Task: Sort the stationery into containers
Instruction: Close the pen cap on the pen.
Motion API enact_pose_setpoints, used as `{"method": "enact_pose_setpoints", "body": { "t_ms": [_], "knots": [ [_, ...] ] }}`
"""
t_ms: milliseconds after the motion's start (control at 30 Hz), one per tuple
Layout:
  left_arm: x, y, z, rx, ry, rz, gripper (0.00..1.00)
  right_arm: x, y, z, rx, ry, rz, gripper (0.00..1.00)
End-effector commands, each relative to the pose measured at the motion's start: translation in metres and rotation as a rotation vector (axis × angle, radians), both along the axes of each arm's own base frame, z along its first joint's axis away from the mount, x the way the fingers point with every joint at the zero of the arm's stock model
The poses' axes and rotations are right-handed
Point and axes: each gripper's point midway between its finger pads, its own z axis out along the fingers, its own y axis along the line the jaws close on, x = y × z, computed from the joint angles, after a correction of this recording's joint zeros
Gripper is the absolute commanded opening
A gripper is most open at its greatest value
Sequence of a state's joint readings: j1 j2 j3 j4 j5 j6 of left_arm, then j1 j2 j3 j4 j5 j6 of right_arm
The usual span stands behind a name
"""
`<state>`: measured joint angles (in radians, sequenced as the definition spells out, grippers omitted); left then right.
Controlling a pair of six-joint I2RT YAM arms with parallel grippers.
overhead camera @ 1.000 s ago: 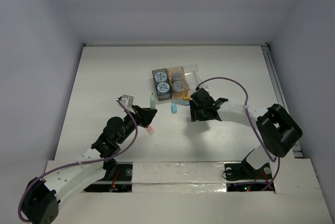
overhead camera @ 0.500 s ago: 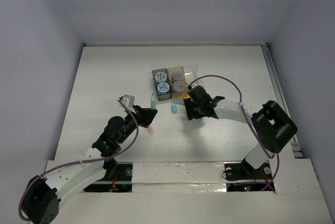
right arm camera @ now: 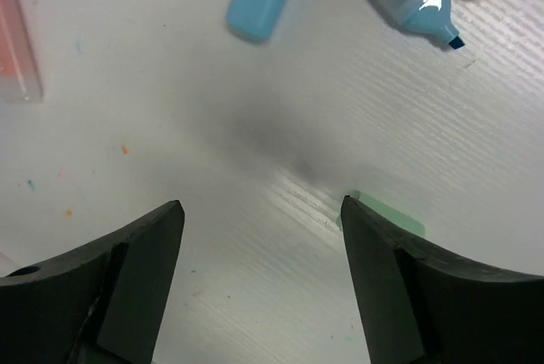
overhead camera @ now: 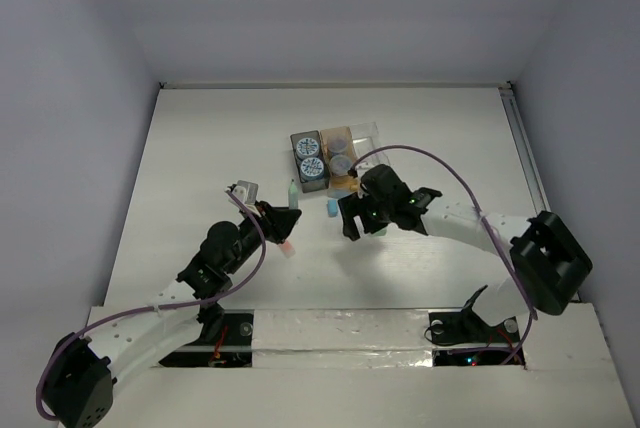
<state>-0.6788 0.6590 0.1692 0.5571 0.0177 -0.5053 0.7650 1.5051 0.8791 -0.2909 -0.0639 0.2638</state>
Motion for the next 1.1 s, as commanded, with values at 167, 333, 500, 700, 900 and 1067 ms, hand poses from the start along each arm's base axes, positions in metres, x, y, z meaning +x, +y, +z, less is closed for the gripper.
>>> {"method": "enact_pose_setpoints", "body": {
  "t_ms": [167, 333, 500, 700, 900, 1067],
  "knots": [
    [0.0, -0.003, 0.014, -0.037, -0.053, -0.011, 0.0, -0.017, -0.007, 0.02, 0.085, 0.047, -0.151, 0.92],
    [0.0, -0.003, 0.015, -0.038, -0.054, -0.009, 0.0, -0.027, -0.008, -0.011, 0.061, 0.157, -0.211, 0.9],
    [0.0, -0.001, 0.015, -0.039, -0.056, -0.006, 0.0, -0.022, -0.012, -0.026, 0.022, 0.163, -0.258, 0.9],
    [-0.001, -0.001, 0.016, -0.039, -0.059, -0.006, 0.0, -0.008, -0.03, -0.04, -0.07, 0.122, -0.34, 0.89],
    [-0.001, -0.001, 0.016, -0.039, -0.059, -0.008, 0.0, 0.008, -0.045, -0.05, -0.168, 0.076, -0.396, 0.92],
    [0.0, -0.002, 0.014, -0.036, -0.055, -0.008, 0.0, 0.016, -0.051, -0.052, -0.224, 0.053, -0.417, 0.85]
  ]
}}
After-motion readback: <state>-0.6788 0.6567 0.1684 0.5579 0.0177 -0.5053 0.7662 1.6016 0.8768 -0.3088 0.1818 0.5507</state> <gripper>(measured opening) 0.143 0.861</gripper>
